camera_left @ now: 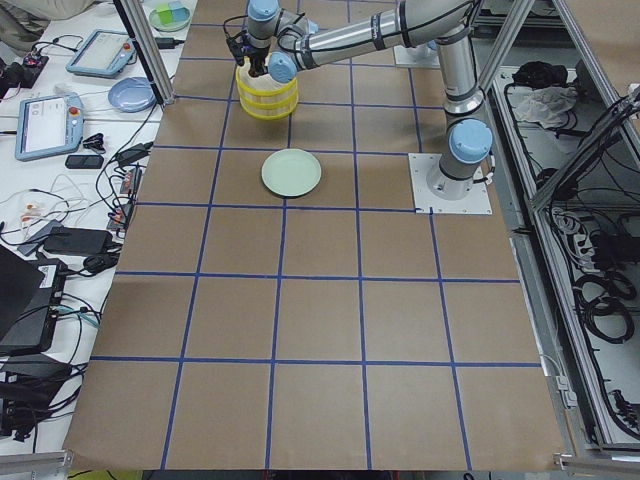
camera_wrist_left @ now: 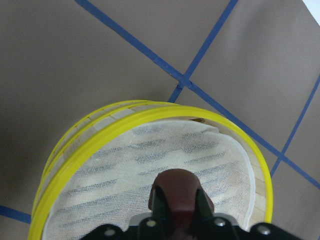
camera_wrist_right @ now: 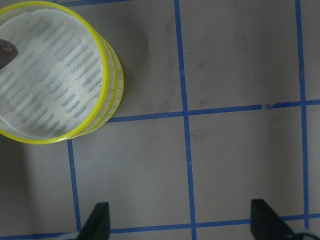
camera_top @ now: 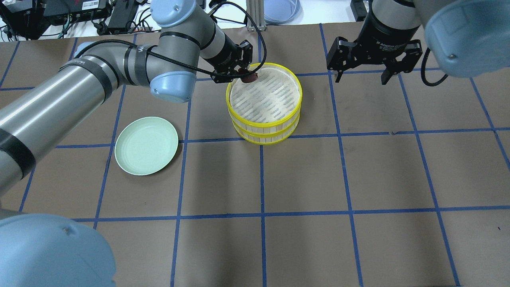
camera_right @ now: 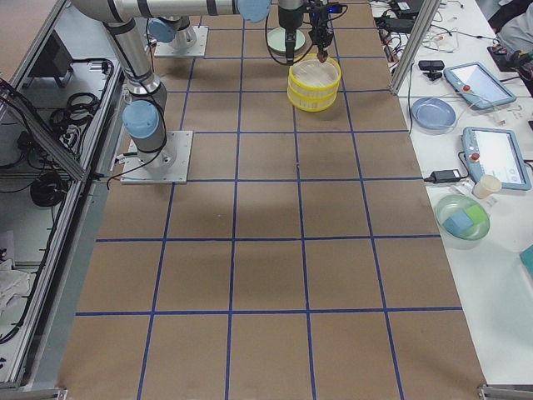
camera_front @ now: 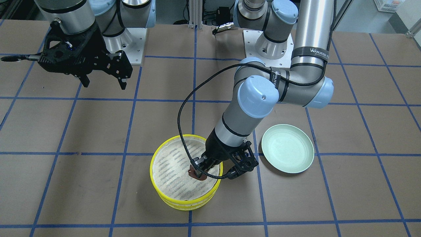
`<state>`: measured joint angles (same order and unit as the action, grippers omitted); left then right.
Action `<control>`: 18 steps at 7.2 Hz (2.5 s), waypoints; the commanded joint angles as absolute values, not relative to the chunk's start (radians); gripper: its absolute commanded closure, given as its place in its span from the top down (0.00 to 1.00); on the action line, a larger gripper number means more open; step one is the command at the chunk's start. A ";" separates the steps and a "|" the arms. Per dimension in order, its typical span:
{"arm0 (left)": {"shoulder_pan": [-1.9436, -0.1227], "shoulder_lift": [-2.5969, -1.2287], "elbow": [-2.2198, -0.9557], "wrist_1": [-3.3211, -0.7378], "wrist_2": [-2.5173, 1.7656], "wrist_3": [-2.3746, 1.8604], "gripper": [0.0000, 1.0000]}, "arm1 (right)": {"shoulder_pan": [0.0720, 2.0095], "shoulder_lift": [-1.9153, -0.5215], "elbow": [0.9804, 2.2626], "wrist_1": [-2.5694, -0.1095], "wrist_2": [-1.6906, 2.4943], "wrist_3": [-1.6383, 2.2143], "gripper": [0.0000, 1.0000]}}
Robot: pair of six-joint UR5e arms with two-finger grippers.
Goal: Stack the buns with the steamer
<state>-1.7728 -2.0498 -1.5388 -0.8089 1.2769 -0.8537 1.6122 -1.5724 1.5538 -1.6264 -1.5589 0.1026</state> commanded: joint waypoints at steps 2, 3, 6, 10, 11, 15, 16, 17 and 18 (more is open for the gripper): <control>-1.784 -2.053 -1.536 -0.798 1.278 -0.896 1.00 | 1.598 -1.589 1.554 -1.605 -1.560 0.058 1.00; -1.783 -2.049 -1.536 -0.799 1.279 -0.890 1.00 | 1.600 -1.591 1.555 -1.605 -1.551 0.058 1.00; -1.763 -1.993 -1.523 -0.898 1.432 -0.635 0.98 | 1.600 -1.588 1.562 -1.608 -1.560 0.060 1.00; -1.558 -1.840 -1.522 -1.257 1.534 -0.124 1.00 | 1.601 -1.591 1.560 -1.618 -1.563 0.057 1.00; -1.519 -1.791 -1.522 -1.343 1.625 0.022 1.00 | 1.601 -1.592 1.560 -1.615 -1.559 0.058 1.00; -1.488 -1.603 -1.519 -1.622 1.661 0.049 1.00 | 1.603 -1.602 1.559 -1.620 -1.559 0.074 1.00; -1.486 -1.574 -1.520 -1.646 1.652 0.045 1.00 | 1.603 -1.603 1.559 -1.618 -1.557 0.074 1.00; -1.486 -1.560 -1.520 -1.647 1.625 0.032 1.00 | 1.603 -1.605 1.559 -1.621 -1.555 0.074 1.00; -1.483 -1.563 -1.525 -1.641 1.612 0.020 1.00 | 1.603 -1.605 1.559 -1.627 -1.558 0.072 1.00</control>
<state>-1.4859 -1.5708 -1.5213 -1.6400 1.6315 0.0336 1.6030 -1.6039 1.5585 -1.6220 -1.5569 0.0732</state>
